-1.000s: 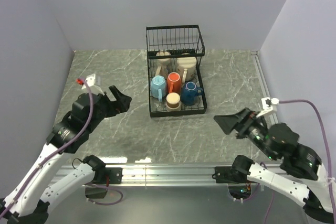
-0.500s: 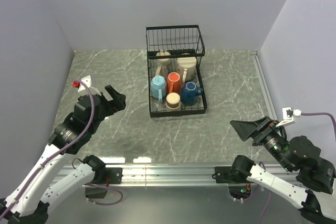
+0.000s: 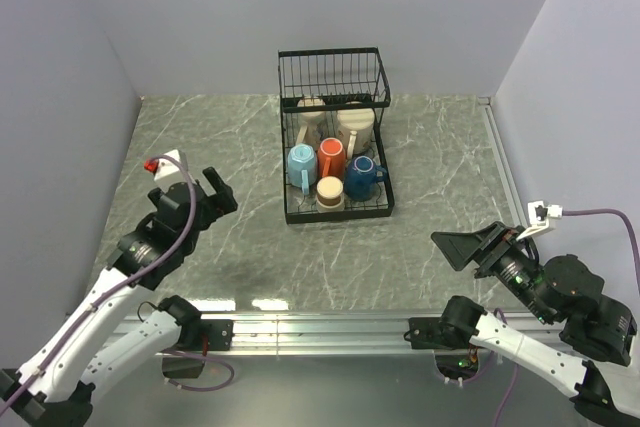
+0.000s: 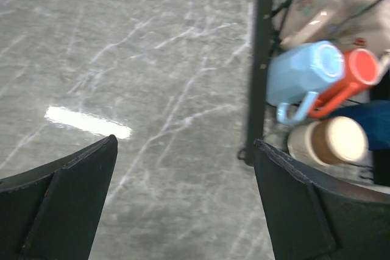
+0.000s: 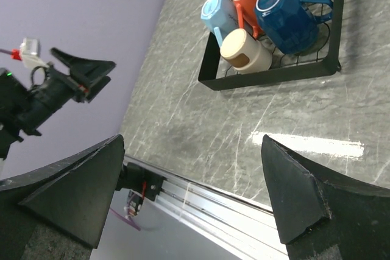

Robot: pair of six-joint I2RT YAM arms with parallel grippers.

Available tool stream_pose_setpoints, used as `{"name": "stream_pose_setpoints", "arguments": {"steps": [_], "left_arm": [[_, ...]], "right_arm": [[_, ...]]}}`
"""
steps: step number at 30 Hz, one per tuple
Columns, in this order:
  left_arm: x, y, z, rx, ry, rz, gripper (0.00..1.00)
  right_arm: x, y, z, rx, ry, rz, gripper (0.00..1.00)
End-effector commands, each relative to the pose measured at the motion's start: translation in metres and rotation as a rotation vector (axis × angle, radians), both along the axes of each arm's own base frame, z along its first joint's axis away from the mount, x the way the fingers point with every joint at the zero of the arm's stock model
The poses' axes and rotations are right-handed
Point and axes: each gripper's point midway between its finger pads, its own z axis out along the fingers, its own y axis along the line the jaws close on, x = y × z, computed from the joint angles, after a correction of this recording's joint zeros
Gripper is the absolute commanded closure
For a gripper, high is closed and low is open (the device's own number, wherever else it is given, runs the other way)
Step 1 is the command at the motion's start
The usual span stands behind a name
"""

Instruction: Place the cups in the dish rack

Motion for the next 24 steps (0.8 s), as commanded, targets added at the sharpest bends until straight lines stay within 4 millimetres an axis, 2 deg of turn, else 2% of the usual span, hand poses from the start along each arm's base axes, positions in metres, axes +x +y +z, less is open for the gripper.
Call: {"name": "stream_pose_setpoints", "arguments": {"steps": [1, 5, 6, 8, 9, 10, 11, 12, 14, 15, 16, 18, 20, 21, 22, 24], "left_arm": [[0.013, 0.013, -0.001, 0.068, -0.030, 0.075, 0.01], [0.022, 0.024, -0.007, 0.170, -0.043, 0.118, 0.00], [0.023, 0.030, -0.019, 0.211, -0.029, 0.136, 0.01], [0.034, 0.037, -0.022, 0.278, -0.071, 0.155, 0.01], [0.036, 0.044, -0.041, 0.316, -0.044, 0.150, 0.01], [0.041, 0.047, -0.045, 0.321, -0.057, 0.144, 0.01], [0.052, 0.041, -0.042, 0.298, -0.101, 0.098, 0.01], [0.056, 0.058, -0.054, 0.292, -0.086, 0.143, 0.01], [0.071, 0.062, -0.053, 0.241, -0.131, 0.131, 0.01], [0.074, 0.080, -0.060, 0.237, -0.124, 0.174, 0.01], [0.078, 0.087, -0.069, 0.241, -0.109, 0.185, 0.01], [0.087, 0.100, -0.070, 0.268, -0.163, 0.226, 0.01], [0.095, 0.103, -0.083, 0.275, -0.152, 0.225, 0.01], [0.101, 0.108, -0.080, 0.251, -0.190, 0.251, 0.01], [0.105, 0.110, -0.092, 0.236, -0.170, 0.259, 0.01], [0.113, 0.114, -0.090, 0.180, -0.229, 0.288, 0.01]], "right_arm": [[0.000, 0.003, 0.012, 0.024, -0.038, 0.018, 0.00], [0.000, 0.003, 0.010, 0.028, -0.031, 0.015, 0.00], [0.000, 0.004, 0.009, 0.026, -0.027, 0.020, 0.00], [0.000, 0.006, 0.008, 0.025, -0.021, 0.023, 0.00], [0.000, 0.008, 0.008, 0.026, -0.019, 0.028, 0.00], [0.001, 0.009, 0.008, 0.028, -0.017, 0.026, 0.00], [0.001, 0.009, 0.009, 0.029, -0.015, 0.027, 0.00], [0.001, 0.011, 0.009, 0.028, -0.014, 0.030, 0.00], [0.001, 0.013, 0.012, 0.026, -0.019, 0.042, 0.00], [0.001, 0.014, 0.011, 0.019, -0.016, 0.045, 0.00], [0.001, 0.015, 0.011, 0.014, -0.012, 0.050, 0.00], [0.001, 0.018, 0.008, -0.002, 0.000, 0.059, 0.00], [0.000, 0.025, 0.005, -0.019, 0.013, 0.084, 0.00], [0.000, 0.027, 0.004, -0.022, 0.016, 0.093, 0.00], [0.000, 0.030, 0.005, -0.022, 0.016, 0.101, 0.00], [-0.001, 0.037, 0.004, -0.028, 0.014, 0.133, 0.00]]}}
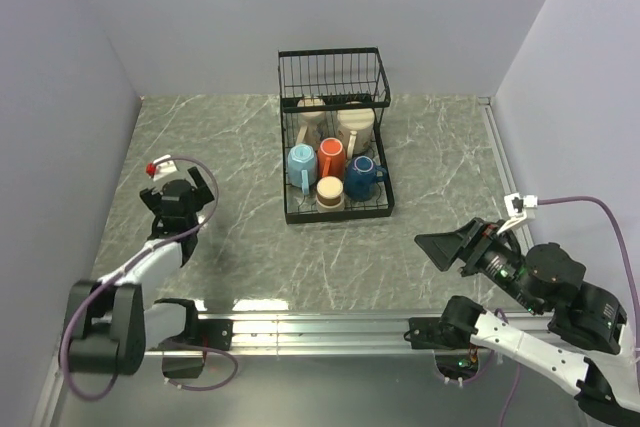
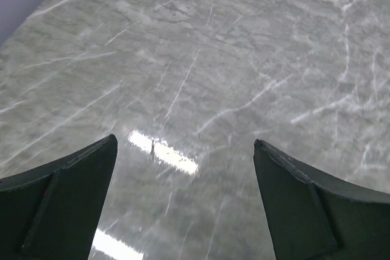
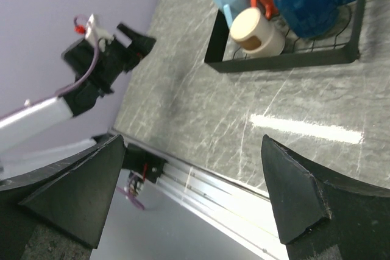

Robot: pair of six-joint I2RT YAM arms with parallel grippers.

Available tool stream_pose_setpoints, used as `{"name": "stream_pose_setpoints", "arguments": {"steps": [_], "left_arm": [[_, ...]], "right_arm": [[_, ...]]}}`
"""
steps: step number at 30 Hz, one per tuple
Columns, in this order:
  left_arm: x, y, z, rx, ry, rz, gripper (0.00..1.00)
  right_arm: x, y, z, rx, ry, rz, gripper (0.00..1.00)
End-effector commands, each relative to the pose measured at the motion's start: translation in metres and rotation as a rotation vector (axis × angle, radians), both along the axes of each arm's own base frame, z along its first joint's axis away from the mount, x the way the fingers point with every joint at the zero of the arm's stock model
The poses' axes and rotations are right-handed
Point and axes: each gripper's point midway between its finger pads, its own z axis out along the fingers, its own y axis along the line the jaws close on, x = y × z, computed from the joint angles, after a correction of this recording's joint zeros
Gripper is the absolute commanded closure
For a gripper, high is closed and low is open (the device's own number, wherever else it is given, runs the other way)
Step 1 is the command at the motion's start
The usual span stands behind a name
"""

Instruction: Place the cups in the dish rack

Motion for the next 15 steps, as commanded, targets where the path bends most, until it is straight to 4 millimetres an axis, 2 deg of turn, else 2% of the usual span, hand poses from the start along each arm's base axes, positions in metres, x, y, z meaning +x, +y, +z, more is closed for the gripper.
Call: {"name": "stream_pose_setpoints", "arguments": {"steps": [1, 6, 9, 10, 13, 14, 15], "left_arm": [[0.031, -0.001, 0.026, -0.061, -0.215, -0.018, 0.01], [0.053, -0.004, 0.015, -0.044, -0.194, -0.058, 0.01], [0.068, -0.009, 0.023, 0.015, -0.221, -0.121, 0.01], [0.070, -0.007, 0.018, 0.033, -0.203, -0.119, 0.01], [0.073, -0.011, 0.025, 0.061, -0.274, -0.159, 0.01], [0.073, -0.021, 0.019, 0.058, -0.236, -0.228, 0.01], [0.071, -0.023, 0.023, 0.073, -0.274, -0.242, 0.01]], "right_arm": [[0.001, 0.013, 0.010, 0.014, -0.025, 0.046, 0.00], [0.005, 0.018, 0.012, -0.002, -0.021, 0.043, 0.00], [0.010, 0.023, 0.005, -0.021, 0.001, 0.035, 0.00], [0.011, 0.026, 0.002, -0.023, 0.004, 0.038, 0.00], [0.017, 0.032, -0.004, -0.048, 0.026, 0.030, 0.00], [0.019, 0.035, -0.006, -0.061, 0.035, 0.024, 0.00], [0.022, 0.034, -0.006, -0.064, 0.038, 0.007, 0.00]]}}
